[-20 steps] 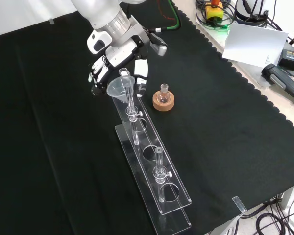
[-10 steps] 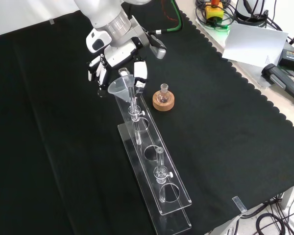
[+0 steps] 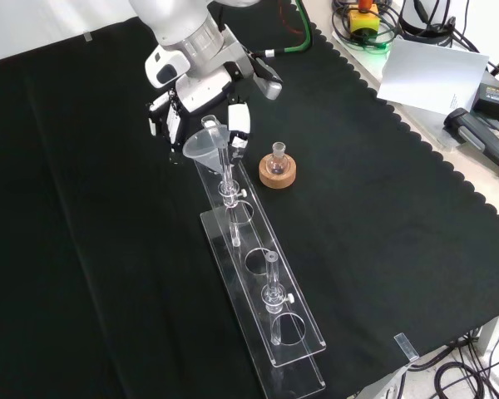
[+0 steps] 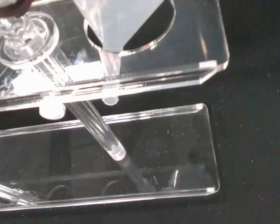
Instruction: Pick up the funnel from the transparent funnel stand.
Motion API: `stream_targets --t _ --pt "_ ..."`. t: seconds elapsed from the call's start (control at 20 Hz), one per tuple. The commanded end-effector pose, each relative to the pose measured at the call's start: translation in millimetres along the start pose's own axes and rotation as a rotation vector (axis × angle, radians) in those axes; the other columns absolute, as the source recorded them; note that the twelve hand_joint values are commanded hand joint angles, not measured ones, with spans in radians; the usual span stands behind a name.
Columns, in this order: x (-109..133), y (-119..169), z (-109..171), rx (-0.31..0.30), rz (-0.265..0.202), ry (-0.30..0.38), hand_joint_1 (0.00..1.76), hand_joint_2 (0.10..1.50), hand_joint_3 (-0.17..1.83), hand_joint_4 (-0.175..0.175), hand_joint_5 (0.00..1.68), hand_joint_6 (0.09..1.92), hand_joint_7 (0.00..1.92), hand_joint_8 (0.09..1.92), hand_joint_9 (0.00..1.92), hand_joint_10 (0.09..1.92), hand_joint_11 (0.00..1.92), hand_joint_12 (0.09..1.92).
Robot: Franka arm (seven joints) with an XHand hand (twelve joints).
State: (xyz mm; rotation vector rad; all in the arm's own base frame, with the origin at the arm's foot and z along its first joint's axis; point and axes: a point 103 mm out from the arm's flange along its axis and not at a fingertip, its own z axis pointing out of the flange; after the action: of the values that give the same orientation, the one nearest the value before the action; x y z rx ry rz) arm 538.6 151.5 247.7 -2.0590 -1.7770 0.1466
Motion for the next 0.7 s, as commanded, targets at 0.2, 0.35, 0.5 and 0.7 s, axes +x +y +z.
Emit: stream_targets --t 0.2,0.35,0.5,0.7 --pt "3 -8 -24 -0.06 -0.004 -0.107 0.76 0.56 0.59 -0.034 0.65 0.51 1.01 0.89 0.81 0.37 0.0 1.04" --pt "4 -12 -35 -0.072 -0.013 -0.158 0.77 0.55 0.6 -0.033 0.64 0.56 1.02 0.9 0.82 0.37 0.0 1.06" --pt "4 -18 -45 -0.077 -0.022 -0.212 0.78 0.55 0.6 -0.032 0.63 0.58 1.02 0.9 0.83 0.37 0.0 1.07" --pt "4 -28 -56 -0.082 -0.034 -0.268 0.79 0.55 0.61 -0.03 0.63 0.6 1.02 0.9 0.83 0.37 0.0 1.08"
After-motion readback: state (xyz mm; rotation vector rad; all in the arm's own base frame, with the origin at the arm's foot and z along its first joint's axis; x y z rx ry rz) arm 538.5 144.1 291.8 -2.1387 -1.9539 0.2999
